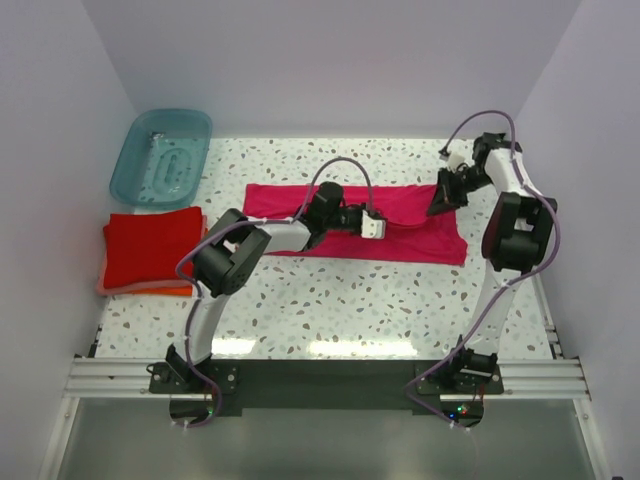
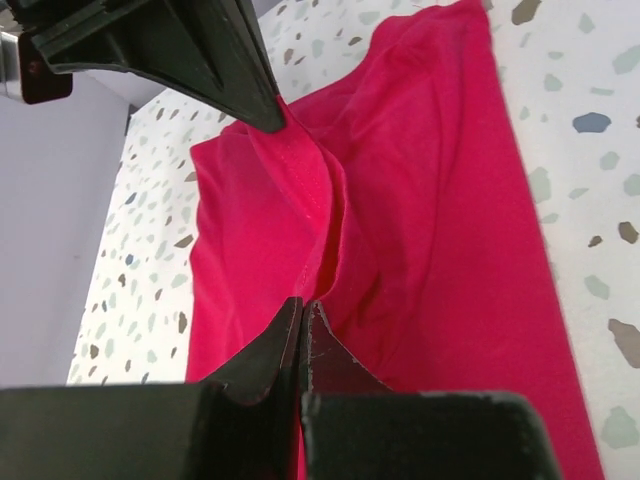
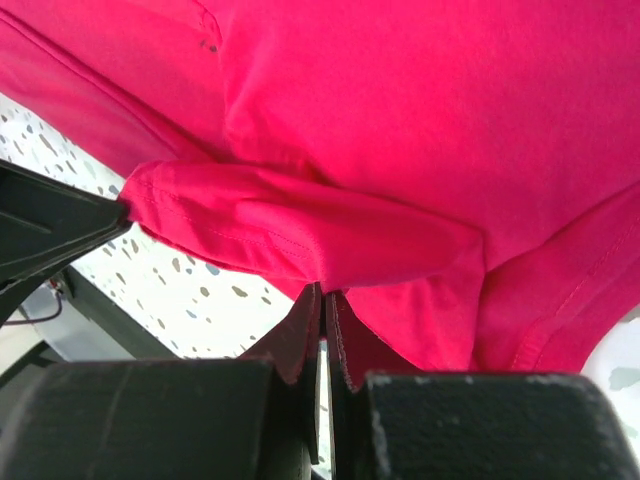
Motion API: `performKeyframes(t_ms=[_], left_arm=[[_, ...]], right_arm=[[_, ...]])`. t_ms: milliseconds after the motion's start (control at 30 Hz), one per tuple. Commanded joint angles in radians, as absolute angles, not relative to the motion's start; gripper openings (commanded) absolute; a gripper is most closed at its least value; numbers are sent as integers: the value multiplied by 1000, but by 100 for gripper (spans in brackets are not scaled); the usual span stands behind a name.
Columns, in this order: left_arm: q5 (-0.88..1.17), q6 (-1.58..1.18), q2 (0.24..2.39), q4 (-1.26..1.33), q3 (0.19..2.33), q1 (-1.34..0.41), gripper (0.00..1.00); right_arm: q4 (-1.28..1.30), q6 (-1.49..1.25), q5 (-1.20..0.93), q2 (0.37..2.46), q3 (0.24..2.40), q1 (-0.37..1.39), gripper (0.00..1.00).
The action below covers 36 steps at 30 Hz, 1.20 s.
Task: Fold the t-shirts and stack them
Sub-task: Fold the tshirt
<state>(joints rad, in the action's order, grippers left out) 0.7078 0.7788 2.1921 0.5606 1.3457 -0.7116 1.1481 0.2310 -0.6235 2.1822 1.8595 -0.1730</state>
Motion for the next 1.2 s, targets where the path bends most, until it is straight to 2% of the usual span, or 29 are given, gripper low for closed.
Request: performKeyframes(t_ms=[0, 333, 867, 900, 967, 1067, 1100, 1167], left_arm=[[667, 701, 2172, 696, 1373, -693, 0], [620, 678, 2204, 739, 1388, -669, 0], [582, 696, 2243, 683, 1402, -657, 0], [571, 683, 2246, 681, 1405, -655, 0], [517, 652, 2253, 673, 1420, -649, 1], [442, 539, 2252, 621, 1466, -624, 18], [419, 476, 2250, 595, 1480, -615, 28], [388, 401, 2235, 485, 1535, -582, 32]], right_arm=[[1167, 267, -652, 2195, 1942, -166, 0], [1146, 245, -629, 2249, 2086, -146, 0], [1112, 230, -520, 2315, 2143, -91, 0], [1112, 229, -517, 2319, 2148, -91, 2], [1108, 222, -502, 2321, 2151, -86, 16], [1103, 222, -457, 2298, 2152, -87, 25], [1109, 225, -443, 2289, 2151, -90, 32], [1123, 238, -431, 2251, 2143, -106, 36]])
